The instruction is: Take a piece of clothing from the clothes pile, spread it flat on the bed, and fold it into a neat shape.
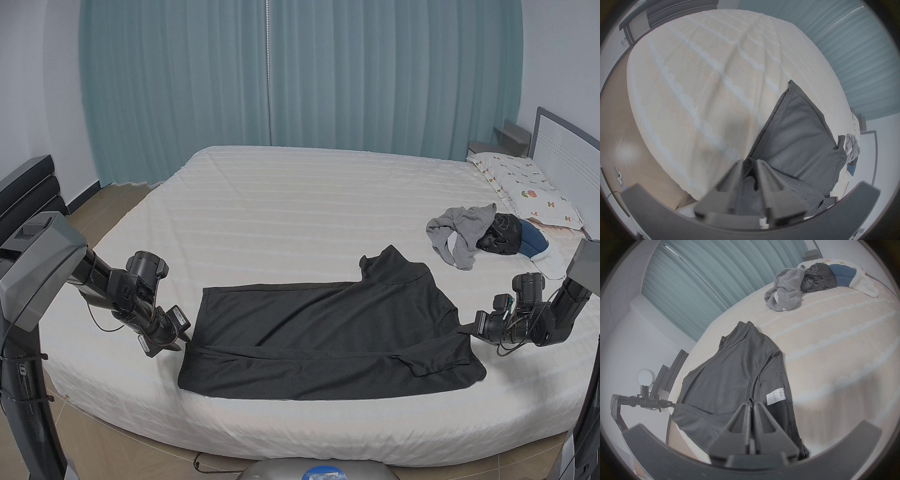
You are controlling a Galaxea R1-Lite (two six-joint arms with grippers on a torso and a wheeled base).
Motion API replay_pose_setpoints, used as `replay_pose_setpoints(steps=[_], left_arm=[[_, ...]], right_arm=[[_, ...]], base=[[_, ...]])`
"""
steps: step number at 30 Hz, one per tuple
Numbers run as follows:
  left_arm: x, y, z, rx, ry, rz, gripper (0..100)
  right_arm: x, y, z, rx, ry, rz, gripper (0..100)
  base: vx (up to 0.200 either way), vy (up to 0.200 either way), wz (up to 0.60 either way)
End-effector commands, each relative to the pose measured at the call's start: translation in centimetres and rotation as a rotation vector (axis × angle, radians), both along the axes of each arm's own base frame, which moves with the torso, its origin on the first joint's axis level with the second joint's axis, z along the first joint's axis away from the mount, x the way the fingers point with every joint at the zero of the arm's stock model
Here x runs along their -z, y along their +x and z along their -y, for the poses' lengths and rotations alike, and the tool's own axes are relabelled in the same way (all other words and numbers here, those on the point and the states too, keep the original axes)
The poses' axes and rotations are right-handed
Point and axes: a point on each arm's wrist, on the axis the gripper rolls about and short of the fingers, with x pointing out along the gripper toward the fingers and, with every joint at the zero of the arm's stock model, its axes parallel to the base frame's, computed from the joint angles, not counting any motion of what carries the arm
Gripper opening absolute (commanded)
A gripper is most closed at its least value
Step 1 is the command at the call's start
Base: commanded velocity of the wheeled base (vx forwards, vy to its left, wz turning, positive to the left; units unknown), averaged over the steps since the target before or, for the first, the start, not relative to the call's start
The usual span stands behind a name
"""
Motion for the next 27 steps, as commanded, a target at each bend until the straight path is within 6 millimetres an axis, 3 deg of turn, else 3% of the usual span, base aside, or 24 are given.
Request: replay_pose_setpoints(steps=[1, 7, 11, 17, 27], left_arm=[[-0.2, 0.3, 0.0, -0.015, -0.012, 0.01, 100], [-0.6, 0.0, -0.3, -0.039, -0.034, 0.009, 100], [-2.3, -1.0, -0.9, -0.062, -0.142, 0.037, 100], [-2.5, -2.7, -1.3, -0.059, -0.241, 0.073, 100], [-1.3, -3.5, -1.5, -0.064, -0.244, 0.057, 100]], right_arm=[[-0.4, 0.0, -0.1, 0.026, 0.035, -0.004, 100], [-3.4, -1.0, -0.2, 0.111, 0.143, 0.003, 100], [-5.2, -4.0, -1.4, 0.157, 0.232, -0.047, 100], [-4.0, -6.6, -4.1, 0.208, 0.309, -0.199, 100], [-1.1, -6.1, -6.6, 0.316, 0.312, -0.328, 100]], base=[[0.0, 0.0, 0.0], [0.0, 0.0, 0.0], [0.0, 0.0, 0.0], [0.0, 0.0, 0.0], [0.0, 0.0, 0.0]])
